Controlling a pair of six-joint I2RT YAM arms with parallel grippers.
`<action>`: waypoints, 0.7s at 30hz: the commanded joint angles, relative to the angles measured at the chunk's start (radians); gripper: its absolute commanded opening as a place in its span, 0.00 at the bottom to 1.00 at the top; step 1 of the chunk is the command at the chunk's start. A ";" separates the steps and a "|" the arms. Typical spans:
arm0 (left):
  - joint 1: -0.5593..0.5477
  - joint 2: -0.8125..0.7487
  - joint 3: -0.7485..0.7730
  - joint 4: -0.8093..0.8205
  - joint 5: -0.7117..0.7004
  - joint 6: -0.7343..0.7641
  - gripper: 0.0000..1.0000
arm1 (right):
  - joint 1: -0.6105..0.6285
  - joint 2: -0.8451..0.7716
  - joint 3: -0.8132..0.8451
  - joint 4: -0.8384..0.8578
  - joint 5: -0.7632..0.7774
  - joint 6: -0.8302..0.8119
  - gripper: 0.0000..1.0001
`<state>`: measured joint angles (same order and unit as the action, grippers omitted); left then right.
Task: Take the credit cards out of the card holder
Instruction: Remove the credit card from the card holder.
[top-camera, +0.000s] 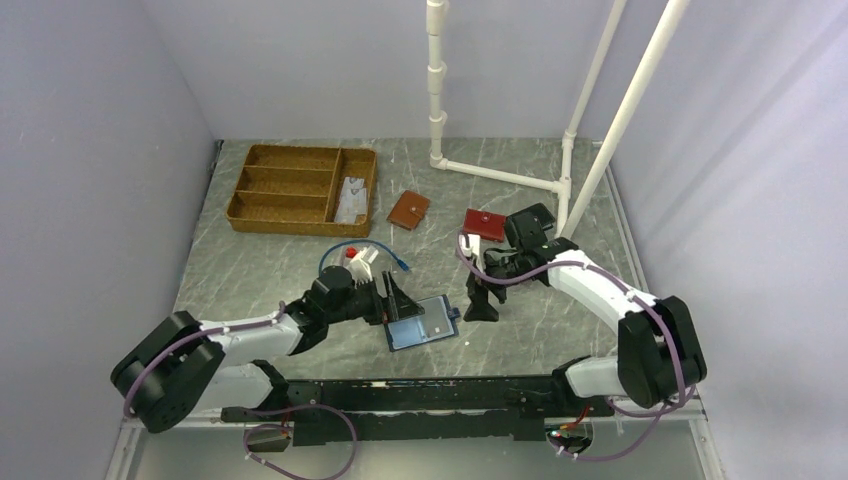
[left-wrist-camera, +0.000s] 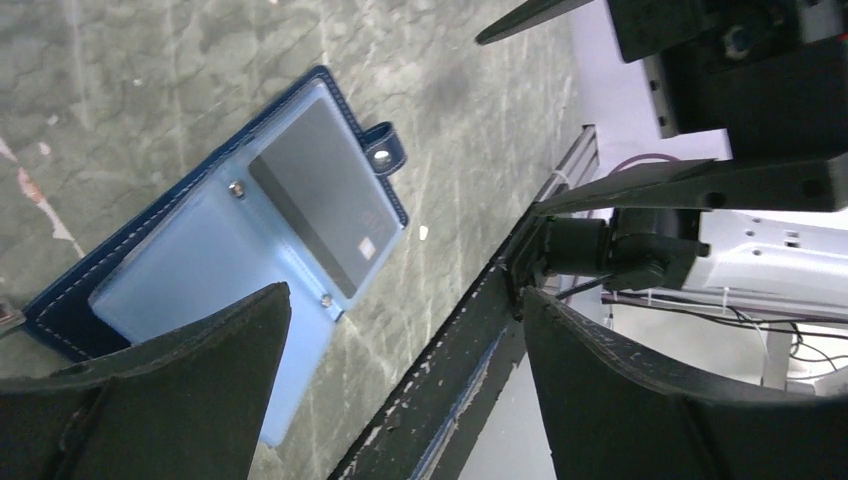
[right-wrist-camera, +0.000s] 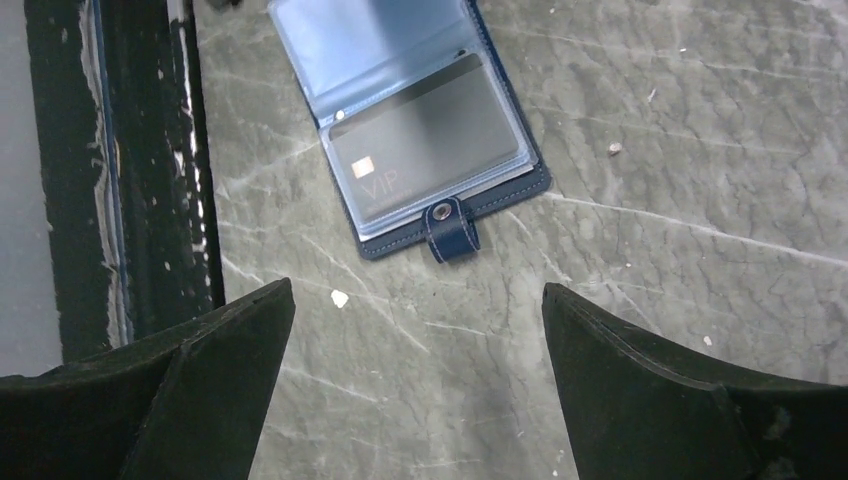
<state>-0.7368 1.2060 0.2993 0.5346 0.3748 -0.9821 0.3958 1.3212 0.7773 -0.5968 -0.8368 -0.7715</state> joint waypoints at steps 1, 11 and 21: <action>-0.009 0.057 0.046 0.040 -0.033 -0.012 0.88 | 0.008 0.038 0.067 0.100 -0.005 0.177 0.94; -0.025 0.127 0.063 0.059 -0.058 -0.035 0.67 | 0.075 0.200 0.141 0.148 0.032 0.337 0.52; -0.037 0.188 0.094 -0.021 -0.090 -0.040 0.51 | 0.105 0.301 0.165 0.189 0.075 0.431 0.19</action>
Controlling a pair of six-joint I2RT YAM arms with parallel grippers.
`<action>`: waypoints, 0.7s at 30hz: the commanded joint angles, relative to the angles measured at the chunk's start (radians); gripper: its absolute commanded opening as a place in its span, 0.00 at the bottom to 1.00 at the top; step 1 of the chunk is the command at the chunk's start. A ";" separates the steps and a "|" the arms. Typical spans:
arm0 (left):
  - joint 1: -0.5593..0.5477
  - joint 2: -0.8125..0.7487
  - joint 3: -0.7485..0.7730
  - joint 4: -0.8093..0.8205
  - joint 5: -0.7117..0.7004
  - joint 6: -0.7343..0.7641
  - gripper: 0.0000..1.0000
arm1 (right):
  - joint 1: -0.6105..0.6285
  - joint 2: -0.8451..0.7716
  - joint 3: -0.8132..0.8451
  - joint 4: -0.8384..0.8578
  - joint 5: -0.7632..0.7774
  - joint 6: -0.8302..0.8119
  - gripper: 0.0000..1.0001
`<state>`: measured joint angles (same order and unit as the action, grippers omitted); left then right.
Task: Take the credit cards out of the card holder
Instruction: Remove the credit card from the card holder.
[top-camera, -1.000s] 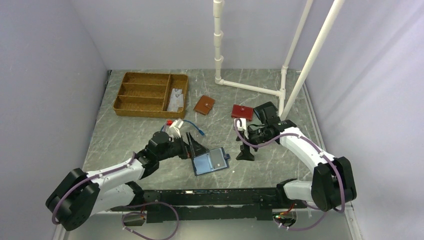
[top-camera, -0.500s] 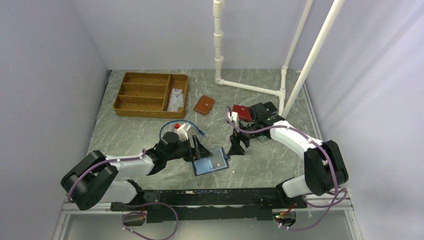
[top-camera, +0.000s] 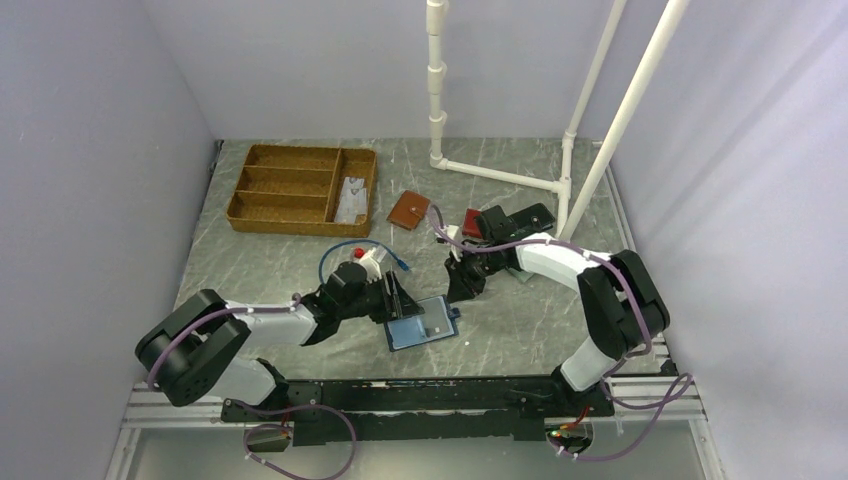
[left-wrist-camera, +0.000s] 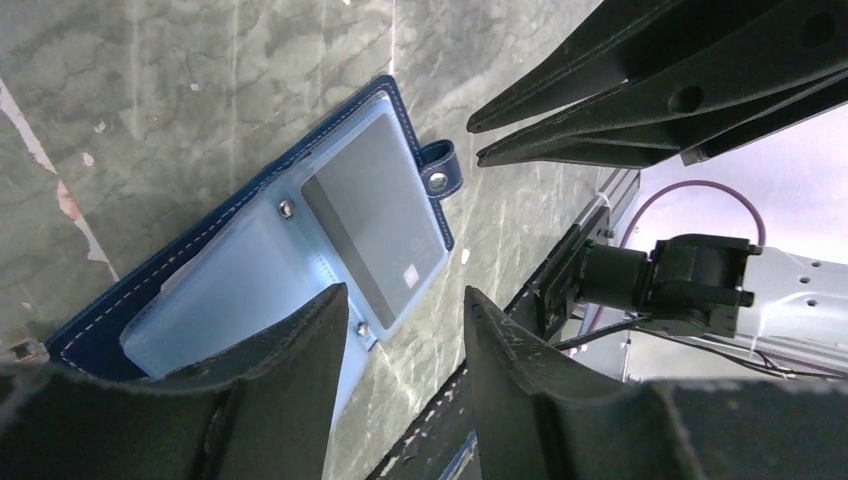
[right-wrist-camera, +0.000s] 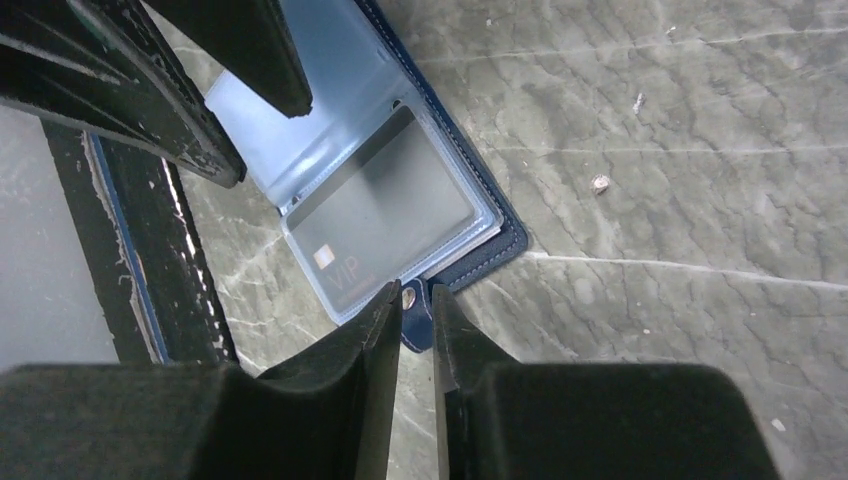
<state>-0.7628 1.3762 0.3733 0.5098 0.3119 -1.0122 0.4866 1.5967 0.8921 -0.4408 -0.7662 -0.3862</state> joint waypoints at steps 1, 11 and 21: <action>-0.014 0.023 0.018 0.005 -0.031 -0.013 0.49 | 0.016 0.033 0.054 0.031 -0.006 0.048 0.18; -0.032 0.109 0.044 0.010 -0.035 -0.018 0.40 | 0.019 0.092 0.075 0.026 -0.012 0.077 0.16; -0.038 0.168 0.082 -0.015 -0.038 -0.021 0.38 | 0.022 0.144 0.113 -0.007 -0.066 0.094 0.17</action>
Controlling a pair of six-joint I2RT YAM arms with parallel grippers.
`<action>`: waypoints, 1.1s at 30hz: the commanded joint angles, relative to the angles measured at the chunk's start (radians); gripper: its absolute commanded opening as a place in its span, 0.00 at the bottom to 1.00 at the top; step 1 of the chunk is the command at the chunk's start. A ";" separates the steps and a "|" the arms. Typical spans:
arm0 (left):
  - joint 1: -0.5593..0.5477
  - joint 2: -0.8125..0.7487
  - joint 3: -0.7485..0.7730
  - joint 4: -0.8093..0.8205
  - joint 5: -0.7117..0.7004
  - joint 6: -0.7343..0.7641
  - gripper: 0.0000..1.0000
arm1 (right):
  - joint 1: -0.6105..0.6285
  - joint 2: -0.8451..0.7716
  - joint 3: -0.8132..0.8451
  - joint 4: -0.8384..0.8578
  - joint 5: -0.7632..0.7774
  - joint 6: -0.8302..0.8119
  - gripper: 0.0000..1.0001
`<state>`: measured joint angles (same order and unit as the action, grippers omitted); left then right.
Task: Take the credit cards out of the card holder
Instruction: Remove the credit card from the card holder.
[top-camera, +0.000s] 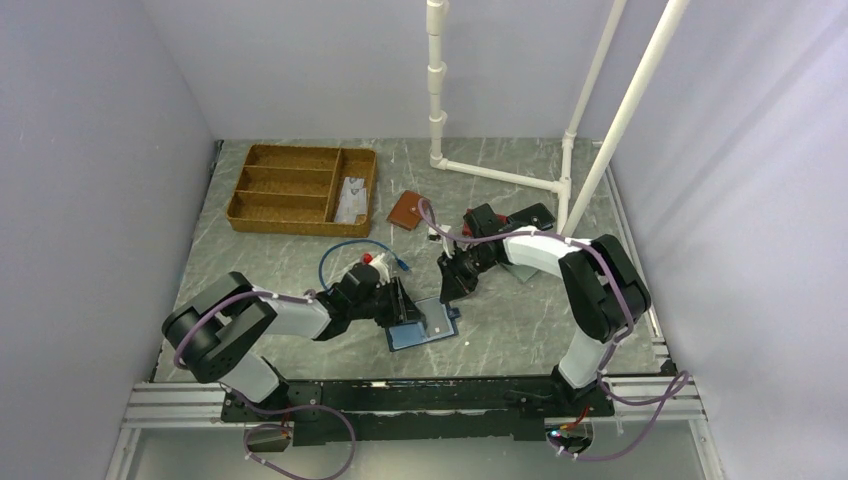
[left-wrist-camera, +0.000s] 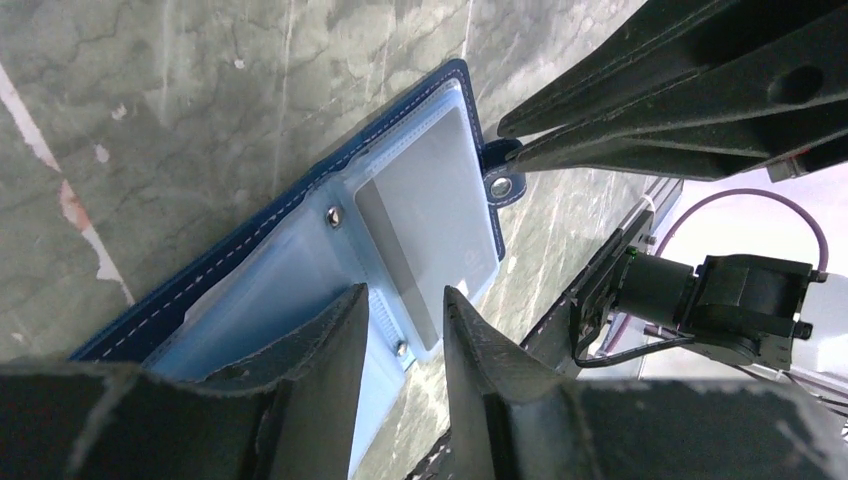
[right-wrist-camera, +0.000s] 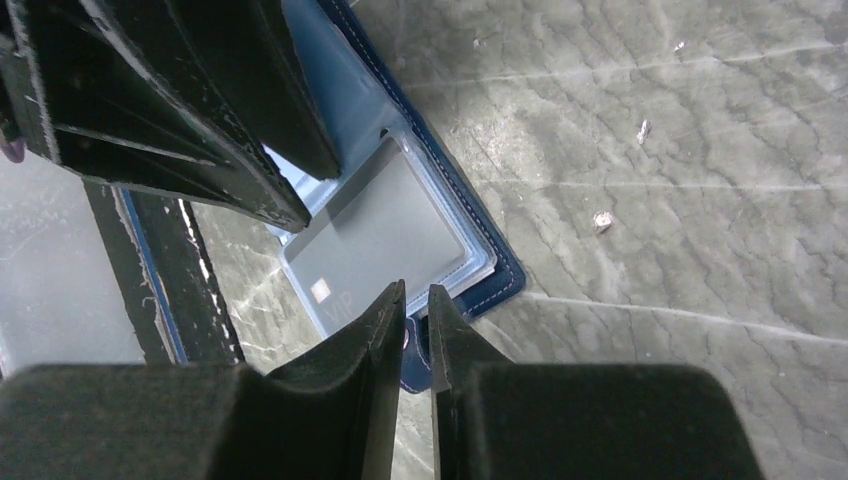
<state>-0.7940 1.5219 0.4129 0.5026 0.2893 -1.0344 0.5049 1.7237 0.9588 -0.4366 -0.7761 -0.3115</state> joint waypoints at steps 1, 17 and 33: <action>-0.007 0.028 0.046 -0.017 -0.017 0.001 0.35 | 0.004 0.020 0.048 -0.014 -0.056 0.019 0.17; -0.015 0.028 0.048 -0.097 -0.063 -0.016 0.20 | 0.003 0.071 0.080 -0.031 -0.014 0.055 0.24; -0.019 0.058 0.056 -0.089 -0.061 -0.014 0.16 | 0.007 0.088 0.096 -0.051 -0.011 0.046 0.31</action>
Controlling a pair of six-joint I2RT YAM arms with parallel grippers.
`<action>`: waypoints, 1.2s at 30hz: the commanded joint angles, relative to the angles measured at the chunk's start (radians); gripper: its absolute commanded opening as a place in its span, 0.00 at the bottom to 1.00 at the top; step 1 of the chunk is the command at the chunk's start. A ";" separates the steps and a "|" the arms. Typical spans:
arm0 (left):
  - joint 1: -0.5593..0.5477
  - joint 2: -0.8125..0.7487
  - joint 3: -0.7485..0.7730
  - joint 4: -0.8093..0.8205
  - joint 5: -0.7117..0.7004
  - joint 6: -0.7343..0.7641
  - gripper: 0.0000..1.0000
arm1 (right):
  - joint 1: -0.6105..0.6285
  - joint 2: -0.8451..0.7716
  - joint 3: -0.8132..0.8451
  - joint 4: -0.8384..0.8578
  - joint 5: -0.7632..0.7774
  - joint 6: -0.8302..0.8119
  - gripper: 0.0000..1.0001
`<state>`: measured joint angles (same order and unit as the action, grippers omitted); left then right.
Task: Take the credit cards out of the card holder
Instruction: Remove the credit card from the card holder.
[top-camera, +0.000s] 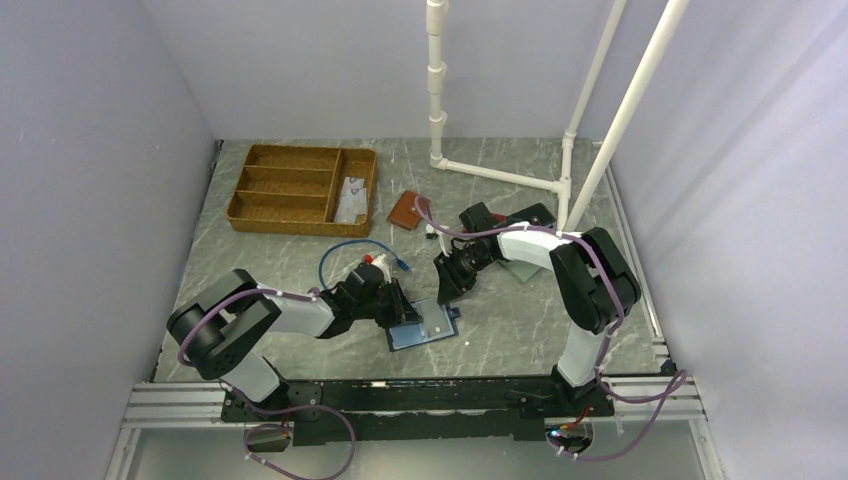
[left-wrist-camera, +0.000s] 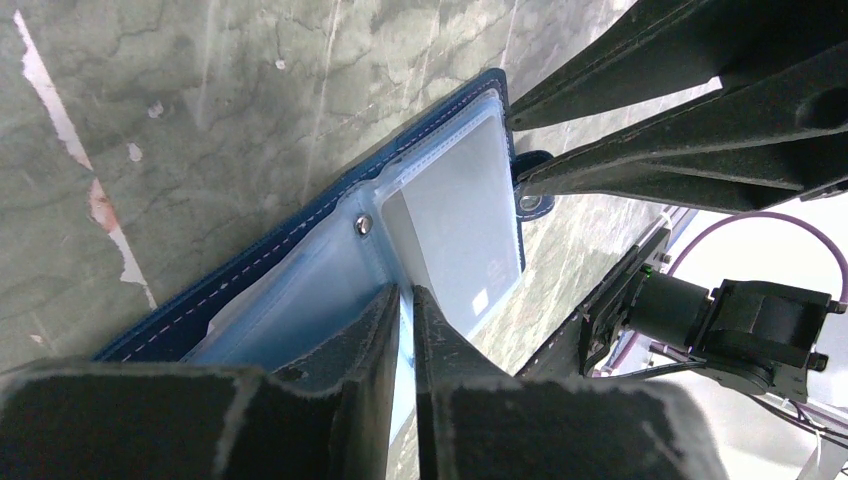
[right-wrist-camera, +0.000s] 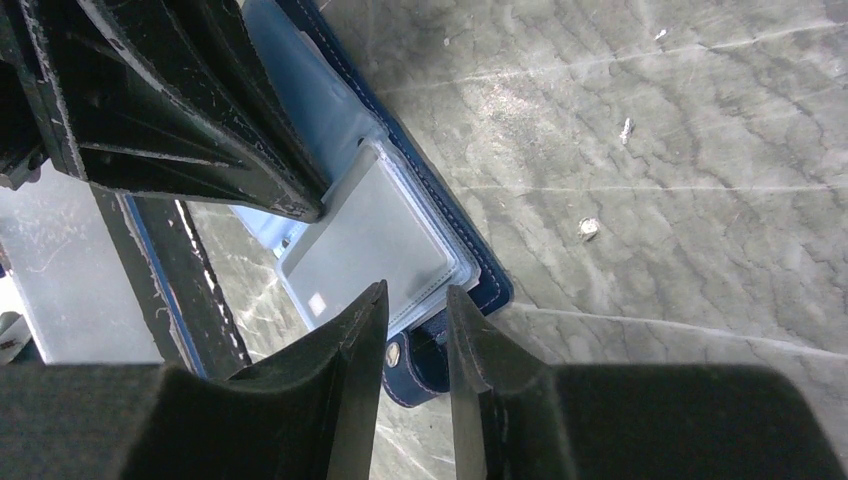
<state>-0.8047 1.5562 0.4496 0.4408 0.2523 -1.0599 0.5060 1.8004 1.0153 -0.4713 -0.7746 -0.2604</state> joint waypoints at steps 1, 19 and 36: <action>-0.008 0.026 0.022 -0.027 -0.023 0.012 0.16 | 0.006 0.016 0.043 -0.021 -0.018 -0.006 0.31; -0.008 0.077 0.023 0.010 -0.008 0.005 0.02 | 0.012 0.053 0.075 -0.076 -0.098 -0.028 0.32; -0.008 0.046 0.020 -0.019 -0.023 0.008 0.02 | 0.014 0.044 0.095 -0.131 -0.207 -0.080 0.27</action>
<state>-0.8055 1.5997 0.4614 0.4854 0.2779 -1.0649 0.5144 1.8496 1.0729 -0.5846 -0.9295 -0.3145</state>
